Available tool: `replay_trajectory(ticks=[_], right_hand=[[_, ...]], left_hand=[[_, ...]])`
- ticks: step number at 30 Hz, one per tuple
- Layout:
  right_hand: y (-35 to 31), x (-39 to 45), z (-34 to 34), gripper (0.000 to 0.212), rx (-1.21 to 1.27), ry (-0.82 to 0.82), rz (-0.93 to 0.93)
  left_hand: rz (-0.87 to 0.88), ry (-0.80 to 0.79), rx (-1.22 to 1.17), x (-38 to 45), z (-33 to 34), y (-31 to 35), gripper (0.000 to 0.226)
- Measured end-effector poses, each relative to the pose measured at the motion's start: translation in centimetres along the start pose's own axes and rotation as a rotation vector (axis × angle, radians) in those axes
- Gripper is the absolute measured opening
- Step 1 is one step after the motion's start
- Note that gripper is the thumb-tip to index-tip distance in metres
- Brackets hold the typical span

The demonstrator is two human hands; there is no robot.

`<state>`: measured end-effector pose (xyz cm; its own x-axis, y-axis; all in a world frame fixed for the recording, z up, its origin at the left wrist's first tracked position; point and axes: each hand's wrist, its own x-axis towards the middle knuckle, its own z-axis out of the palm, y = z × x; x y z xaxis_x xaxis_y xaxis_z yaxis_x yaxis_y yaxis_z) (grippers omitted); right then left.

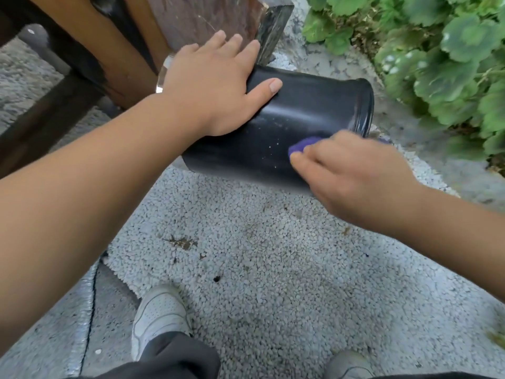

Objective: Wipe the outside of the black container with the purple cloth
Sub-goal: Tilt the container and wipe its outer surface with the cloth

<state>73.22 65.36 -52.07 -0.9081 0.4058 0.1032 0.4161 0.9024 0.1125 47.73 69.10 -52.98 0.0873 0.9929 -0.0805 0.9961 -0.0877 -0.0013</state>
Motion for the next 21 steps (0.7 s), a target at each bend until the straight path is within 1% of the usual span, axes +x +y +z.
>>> replay_trajectory(ticks=[2, 3, 5, 6, 7, 8, 9, 11, 12, 13, 15, 16, 18, 21], right_hand=[[-0.7, -0.2, 0.9, 0.025, 0.015, -0.059, -0.172], [-1.0, -0.1, 1.2, 0.028, 0.015, -0.116, -0.234], [-1.7, 0.4, 1.1, 0.029, 0.014, -0.262, -0.270], [-1.9, 0.9, 0.8, 0.027, 0.051, -0.293, -0.230], [-1.9, 1.6, 0.2, 0.024, 0.106, -0.272, -0.159], [-1.6, 2.5, -0.5, 0.021, 0.148, -0.199, -0.080], [-1.1, 3.5, -1.1, 0.022, 0.181, -0.083, 0.001], [0.4, 5.8, -2.1, 0.029, 0.194, 0.127, 0.131], [1.0, 6.7, -2.2, 0.033, 0.166, 0.167, 0.164], [1.3, 7.4, -1.8, 0.034, 0.120, 0.142, 0.171], [0.8, 7.9, -0.5, 0.030, 0.038, 0.056, 0.090], [0.5, 7.8, 0.1, 0.031, 0.034, 0.069, 0.026], [0.3, 7.2, 0.7, 0.037, 0.060, 0.149, -0.089], [0.3, 5.9, 1.7, 0.026, 0.034, 0.251, -0.312]], left_hand=[[-0.009, -0.015, -0.013, 0.1, -0.1, 0.0, 0.092], [-0.008, -0.019, -0.017, 0.1, -0.2, 0.0, 0.092], [0.003, -0.018, -0.024, 0.2, -0.5, -0.2, 0.091], [0.010, -0.020, -0.034, 0.3, -0.6, -0.2, 0.089], [0.019, -0.019, -0.050, 0.3, -0.8, -0.3, 0.087], [0.034, -0.006, -0.072, 0.2, -0.8, -0.5, 0.083], [0.054, 0.022, -0.110, 0.2, -0.8, -0.7, 0.076], [0.087, 0.090, -0.259, 0.0, -0.9, -1.3, 0.053], [0.096, 0.112, -0.345, -0.1, -1.1, -1.5, 0.047], [0.100, 0.131, -0.405, -0.2, -1.1, -1.6, 0.046], [0.092, 0.142, -0.418, -0.4, -1.0, -1.7, 0.056], [0.086, 0.135, -0.389, -0.6, -0.9, -1.6, 0.061], [0.091, 0.121, -0.324, -0.6, -0.8, -1.5, 0.065], [0.084, 0.112, -0.295, -0.6, -0.9, -1.3, 0.058]])
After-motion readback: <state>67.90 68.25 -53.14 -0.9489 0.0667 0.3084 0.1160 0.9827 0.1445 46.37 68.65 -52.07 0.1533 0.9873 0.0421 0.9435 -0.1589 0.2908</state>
